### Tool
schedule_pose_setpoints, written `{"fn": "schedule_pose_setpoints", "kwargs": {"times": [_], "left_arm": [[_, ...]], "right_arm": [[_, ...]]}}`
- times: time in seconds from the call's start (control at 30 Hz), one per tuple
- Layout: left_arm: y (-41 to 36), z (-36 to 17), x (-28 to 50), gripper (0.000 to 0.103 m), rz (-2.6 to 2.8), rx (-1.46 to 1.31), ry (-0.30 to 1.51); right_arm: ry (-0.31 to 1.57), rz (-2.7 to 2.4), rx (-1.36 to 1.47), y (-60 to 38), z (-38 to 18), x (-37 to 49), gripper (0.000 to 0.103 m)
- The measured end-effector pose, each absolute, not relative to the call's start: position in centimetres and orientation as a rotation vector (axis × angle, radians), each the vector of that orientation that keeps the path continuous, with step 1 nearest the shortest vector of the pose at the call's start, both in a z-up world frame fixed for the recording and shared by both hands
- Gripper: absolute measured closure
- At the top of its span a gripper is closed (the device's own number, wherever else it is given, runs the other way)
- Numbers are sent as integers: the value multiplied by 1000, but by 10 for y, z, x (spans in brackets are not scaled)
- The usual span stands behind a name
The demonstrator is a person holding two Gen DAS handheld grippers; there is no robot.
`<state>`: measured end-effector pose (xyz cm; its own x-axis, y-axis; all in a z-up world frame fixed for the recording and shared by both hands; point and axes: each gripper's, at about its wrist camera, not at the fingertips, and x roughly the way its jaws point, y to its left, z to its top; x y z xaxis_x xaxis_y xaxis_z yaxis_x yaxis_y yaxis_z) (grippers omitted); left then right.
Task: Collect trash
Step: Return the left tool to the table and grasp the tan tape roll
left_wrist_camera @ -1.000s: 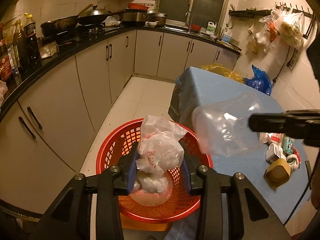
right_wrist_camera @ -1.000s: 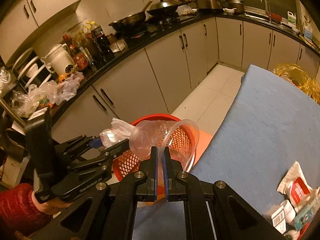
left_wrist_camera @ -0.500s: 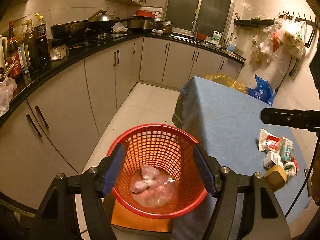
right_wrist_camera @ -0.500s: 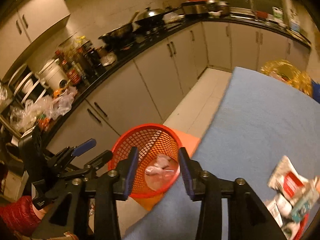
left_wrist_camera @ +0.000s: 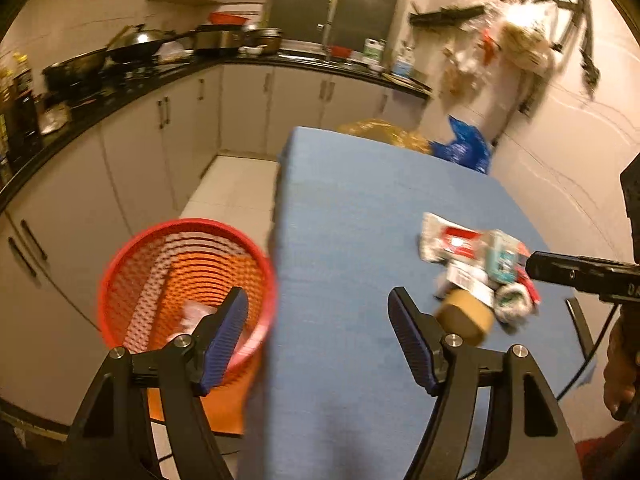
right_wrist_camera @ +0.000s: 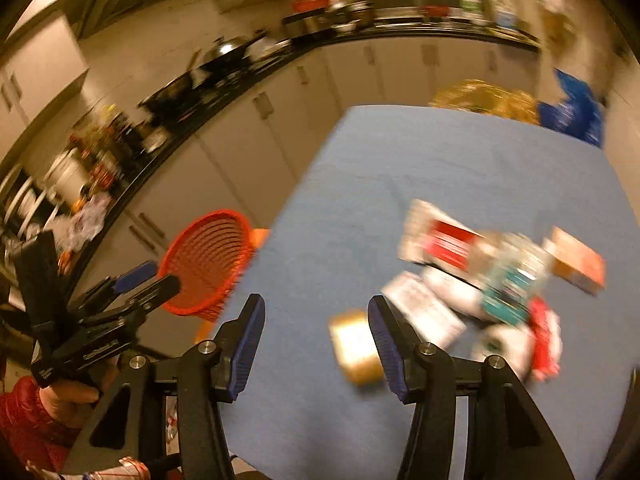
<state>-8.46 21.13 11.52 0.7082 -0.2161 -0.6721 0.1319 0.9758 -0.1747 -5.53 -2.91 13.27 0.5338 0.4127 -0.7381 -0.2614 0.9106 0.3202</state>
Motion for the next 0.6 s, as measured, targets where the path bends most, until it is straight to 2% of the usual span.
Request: {"fn": "schedule_pose_setpoints", "kwargs": {"times": [0.13,0.23,0.37,0.6], "left_arm": [[174,119,-85,30,-232,-97,771],[146,118,-83,26,-274,-84,802],[111,110,-76,20,-325,-62,851],[72,85,-58,20,-297,-100,991]], "right_arm": [[926,312,226,-91,124,-71,45],[945,284,267,-123,115,-79,45],[942,275,289,-150,112,-89,45],[928,284,298,-169,114,-94,45]]}}
